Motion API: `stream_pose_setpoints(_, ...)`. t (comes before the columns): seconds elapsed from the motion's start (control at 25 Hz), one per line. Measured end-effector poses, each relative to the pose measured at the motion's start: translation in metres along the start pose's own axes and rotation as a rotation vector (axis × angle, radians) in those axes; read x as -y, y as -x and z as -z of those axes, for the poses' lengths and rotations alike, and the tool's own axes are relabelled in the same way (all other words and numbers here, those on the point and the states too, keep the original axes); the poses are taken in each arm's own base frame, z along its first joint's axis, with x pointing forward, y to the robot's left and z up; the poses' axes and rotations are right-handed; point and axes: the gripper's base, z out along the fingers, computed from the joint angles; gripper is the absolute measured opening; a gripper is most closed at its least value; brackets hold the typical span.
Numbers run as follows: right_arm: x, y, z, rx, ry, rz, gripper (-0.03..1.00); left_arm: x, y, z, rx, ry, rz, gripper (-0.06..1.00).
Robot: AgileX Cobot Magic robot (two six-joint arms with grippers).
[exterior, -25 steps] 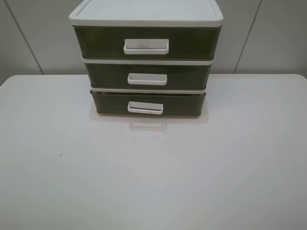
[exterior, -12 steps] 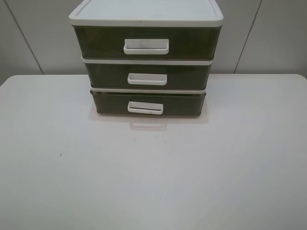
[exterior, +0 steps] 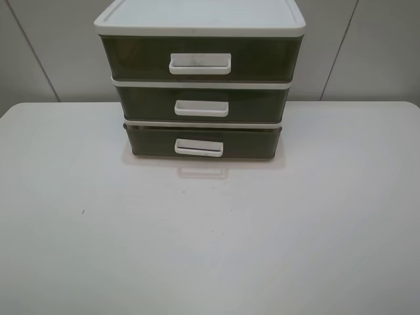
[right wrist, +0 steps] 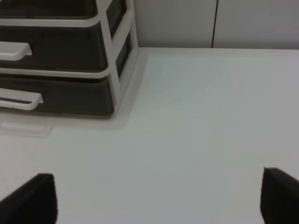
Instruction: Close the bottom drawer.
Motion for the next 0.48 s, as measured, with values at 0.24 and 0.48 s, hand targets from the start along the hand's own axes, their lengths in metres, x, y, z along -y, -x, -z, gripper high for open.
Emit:
stream_pose_setpoints(0.24,0.0000,0.0000,0.0000,0.000,0.000,0.000,0.75,0.0000,0.0000,0.0000,0.000,0.000,0.000,0.72)
stream_pose_setpoints(0.48,0.0000,0.0000,0.0000,0.000,0.000,0.000,0.75,0.0000,0.0000,0.0000,0.000,0.000,0.000,0.72)
